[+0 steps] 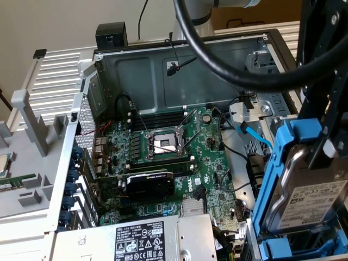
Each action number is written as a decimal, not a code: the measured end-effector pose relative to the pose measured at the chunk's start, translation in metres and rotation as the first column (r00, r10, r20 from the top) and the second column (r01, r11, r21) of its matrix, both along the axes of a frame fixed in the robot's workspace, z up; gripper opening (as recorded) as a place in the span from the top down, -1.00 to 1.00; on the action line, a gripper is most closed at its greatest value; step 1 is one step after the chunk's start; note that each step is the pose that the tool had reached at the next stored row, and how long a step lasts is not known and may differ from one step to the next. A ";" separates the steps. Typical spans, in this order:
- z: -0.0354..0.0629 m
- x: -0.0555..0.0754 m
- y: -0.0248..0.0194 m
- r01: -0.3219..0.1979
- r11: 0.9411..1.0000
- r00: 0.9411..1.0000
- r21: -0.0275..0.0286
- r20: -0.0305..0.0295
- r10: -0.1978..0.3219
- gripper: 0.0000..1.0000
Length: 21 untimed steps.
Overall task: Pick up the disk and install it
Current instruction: 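Insert the disk into the insertion slot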
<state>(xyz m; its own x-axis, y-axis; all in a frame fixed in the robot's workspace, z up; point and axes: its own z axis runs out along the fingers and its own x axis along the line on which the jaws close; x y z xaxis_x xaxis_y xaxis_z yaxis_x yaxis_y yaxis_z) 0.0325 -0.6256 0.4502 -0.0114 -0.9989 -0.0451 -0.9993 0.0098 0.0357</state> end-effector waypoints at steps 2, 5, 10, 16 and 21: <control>0.0000 0.000 0.0001 0.000 1.000 1.000 0.000 0.000 0.000 0.26; -0.0007 0.000 0.0002 0.000 1.000 1.000 0.000 0.000 0.000 0.26; -0.0029 0.000 0.0002 0.000 1.000 1.000 0.000 0.000 0.000 0.26; -0.0062 0.000 0.0002 0.000 1.000 1.000 0.000 0.000 0.000 0.26; -0.0077 0.000 0.0002 0.000 1.000 1.000 0.000 0.000 0.000 0.26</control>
